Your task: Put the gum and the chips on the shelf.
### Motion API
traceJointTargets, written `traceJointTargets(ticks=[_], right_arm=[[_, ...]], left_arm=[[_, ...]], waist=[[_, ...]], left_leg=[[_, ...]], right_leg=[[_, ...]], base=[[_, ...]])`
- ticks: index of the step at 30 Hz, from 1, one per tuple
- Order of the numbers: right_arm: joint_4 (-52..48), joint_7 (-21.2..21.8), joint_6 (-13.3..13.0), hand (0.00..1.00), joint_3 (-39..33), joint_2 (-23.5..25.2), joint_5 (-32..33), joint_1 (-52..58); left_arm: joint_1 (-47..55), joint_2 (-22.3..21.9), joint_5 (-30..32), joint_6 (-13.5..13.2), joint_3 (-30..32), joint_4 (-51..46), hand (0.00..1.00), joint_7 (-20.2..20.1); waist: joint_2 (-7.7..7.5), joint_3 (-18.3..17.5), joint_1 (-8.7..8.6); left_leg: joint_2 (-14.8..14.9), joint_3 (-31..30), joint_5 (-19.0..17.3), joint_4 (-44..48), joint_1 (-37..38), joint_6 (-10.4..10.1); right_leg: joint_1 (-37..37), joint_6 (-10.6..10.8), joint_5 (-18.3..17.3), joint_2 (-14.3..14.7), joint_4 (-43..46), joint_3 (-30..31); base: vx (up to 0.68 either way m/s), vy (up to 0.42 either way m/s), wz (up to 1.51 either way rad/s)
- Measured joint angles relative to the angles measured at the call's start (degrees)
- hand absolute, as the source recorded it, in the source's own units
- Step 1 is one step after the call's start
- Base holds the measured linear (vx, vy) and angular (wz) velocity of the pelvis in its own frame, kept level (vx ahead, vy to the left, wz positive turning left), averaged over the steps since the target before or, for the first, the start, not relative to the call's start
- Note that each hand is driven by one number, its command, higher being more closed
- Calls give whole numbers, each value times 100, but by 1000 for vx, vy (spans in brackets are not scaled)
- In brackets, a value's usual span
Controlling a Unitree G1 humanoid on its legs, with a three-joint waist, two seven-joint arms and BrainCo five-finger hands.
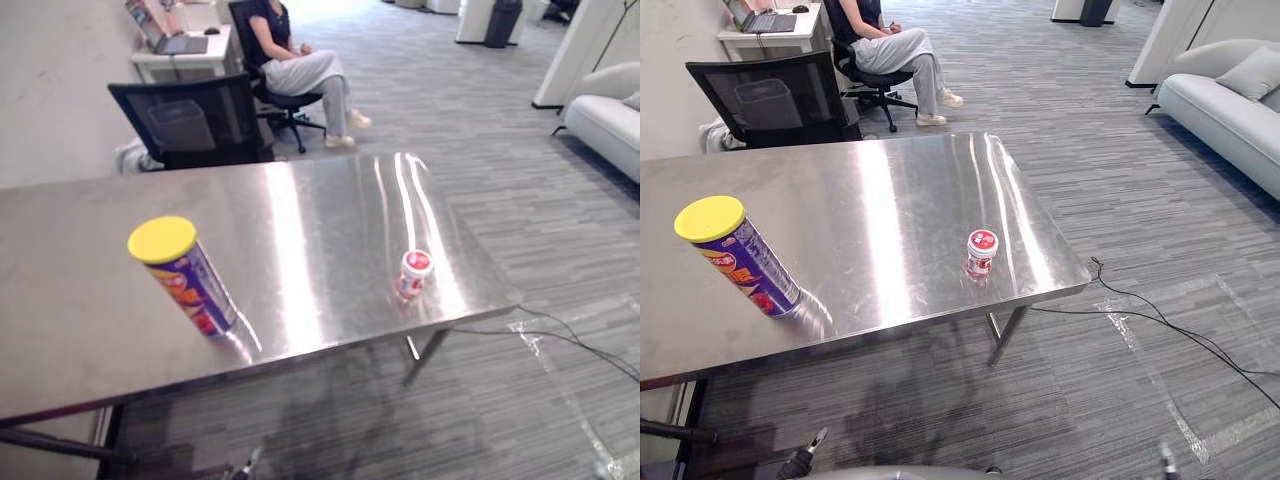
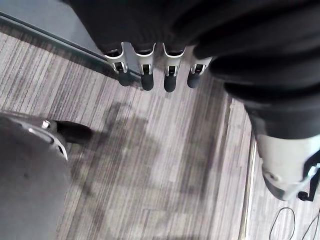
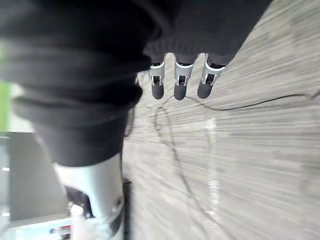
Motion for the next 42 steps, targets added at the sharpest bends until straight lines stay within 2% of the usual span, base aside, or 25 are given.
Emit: traceJointTargets(ticks=[3,6,9,14,20,23,28,33,36,42], right_arm=[[-947,-34,-201,0,-196,-15,-8,6],[-2274,-215,-226,0,-180,-16,-65,-12],[-3153,-428,-227,0,-86,-19,-294,-42],[-3851,-644,-188,0,86,-15,-554,-114],[-4824,-633,-71,0,508,0,-1198,-8],[-5228,-593,85,0,850,16,-1424,-10],[-5690,-205,458,0,1337,18,-1910,-10],[-5757,514,898,0,1769,-1,-2038,-10],[-5751,818,1036,0,2004,-75,-2031,-15],[-5521,1172,1055,0,2284,-273,-2026,-88]], left_arm=[[246,-40,37,10,70,-190,0,0],[380,-127,42,19,98,-396,0,-6],[418,-179,77,20,93,-604,0,-5],[470,-229,77,85,31,-667,0,27],[507,-229,80,78,-68,-735,0,49],[510,-232,88,64,-79,-767,0,51],[508,-230,273,40,-102,-766,0,93],[499,-207,315,-6,-134,-645,0,100],[498,-161,319,-6,-188,-550,0,104],[495,-19,341,-7,-333,-424,0,109]], waist=[[5,-13,1],[36,-30,68],[33,-39,128],[48,-50,129],[81,-71,124],[110,-92,130],[117,-100,123],[128,-108,87],[128,-112,40],[107,-101,-40]], left_leg=[[-6,24,9,-97,35,-10],[0,139,15,-127,27,-16],[-12,183,51,-169,28,-37],[-19,179,65,-170,24,-20],[-22,148,63,-154,33,-22],[-22,140,63,-138,27,-23],[-23,125,64,-138,26,-21],[-73,1,84,-137,-24,2],[-95,-21,103,-136,-94,18],[-148,-86,110,-134,-101,29]], right_leg=[[-25,0,-1,-11,52,-22],[-86,-10,-17,-19,74,-32],[-88,-15,-87,-37,50,-172],[-68,7,-121,-47,28,-218],[6,19,-113,-49,-33,-298],[6,25,-109,-48,-33,-302],[4,27,-108,-42,-34,-299],[-10,85,-71,-24,-119,-299],[-79,98,-60,-37,-117,-303],[-73,106,-52,-52,-118,-324]], base=[[-9,10,-1],[-18,-8,-10],[-13,-30,-4],[23,-17,3],[46,-9,5],[27,-8,2],[0,0,0],[1,-13,3],[-2,-3,1],[13,-2,4]])
